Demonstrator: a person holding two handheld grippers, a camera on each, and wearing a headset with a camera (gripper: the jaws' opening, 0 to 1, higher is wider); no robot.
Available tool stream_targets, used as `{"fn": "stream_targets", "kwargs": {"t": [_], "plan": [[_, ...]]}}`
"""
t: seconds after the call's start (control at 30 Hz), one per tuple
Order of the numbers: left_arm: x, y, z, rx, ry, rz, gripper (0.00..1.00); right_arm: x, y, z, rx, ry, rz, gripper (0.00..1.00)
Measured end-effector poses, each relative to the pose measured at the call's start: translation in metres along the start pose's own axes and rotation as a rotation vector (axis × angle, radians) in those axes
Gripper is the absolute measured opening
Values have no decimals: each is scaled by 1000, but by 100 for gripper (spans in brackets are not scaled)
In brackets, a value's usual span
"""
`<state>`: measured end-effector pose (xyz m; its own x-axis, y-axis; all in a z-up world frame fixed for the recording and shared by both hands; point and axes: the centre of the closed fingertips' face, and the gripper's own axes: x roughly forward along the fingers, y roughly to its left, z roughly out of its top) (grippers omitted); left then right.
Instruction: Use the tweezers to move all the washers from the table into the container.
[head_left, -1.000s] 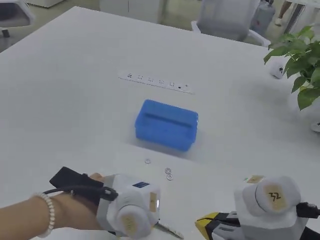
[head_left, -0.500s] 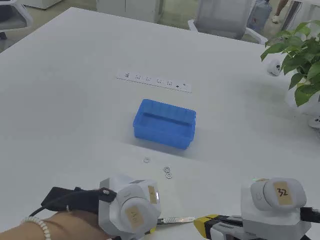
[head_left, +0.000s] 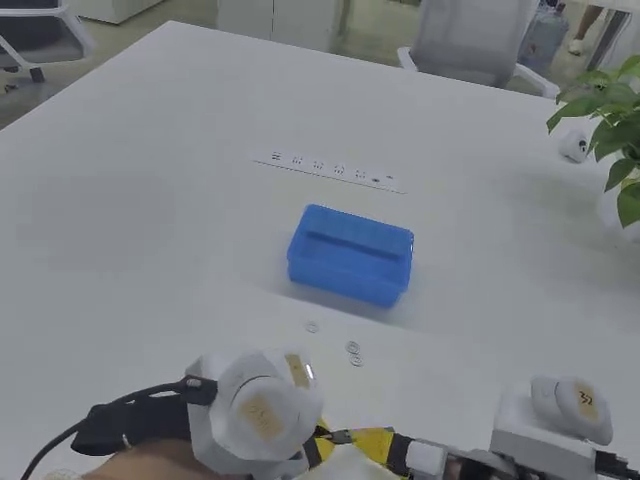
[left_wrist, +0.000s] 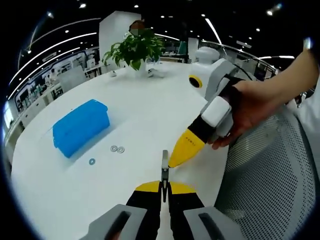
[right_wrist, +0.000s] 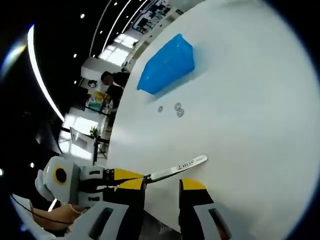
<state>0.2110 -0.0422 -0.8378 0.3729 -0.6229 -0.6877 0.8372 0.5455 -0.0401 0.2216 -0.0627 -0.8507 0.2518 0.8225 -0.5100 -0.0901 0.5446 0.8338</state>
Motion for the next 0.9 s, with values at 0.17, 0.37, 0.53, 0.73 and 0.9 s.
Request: {"fn": "stream_targets", "kwargs": {"t": [0.17,0.37,0.53,0.73,0.9], "plan": [[0,-6,-3,-6,2,-14,0,11,-1,-3,54,2,24,22],[2,-2,-5,-40,0,-26,1,7,8,13,117,-108,113,9],[1,1,-5,-50,-20,-22,1,0,20,17,-27,-77,129,4],[3,4,-1,-3,-30,7,1,0,42,22,-355,-30,48,3],[-1,9,6,36,-57,47,1,2,57,19,-570,15,5,4]]}}
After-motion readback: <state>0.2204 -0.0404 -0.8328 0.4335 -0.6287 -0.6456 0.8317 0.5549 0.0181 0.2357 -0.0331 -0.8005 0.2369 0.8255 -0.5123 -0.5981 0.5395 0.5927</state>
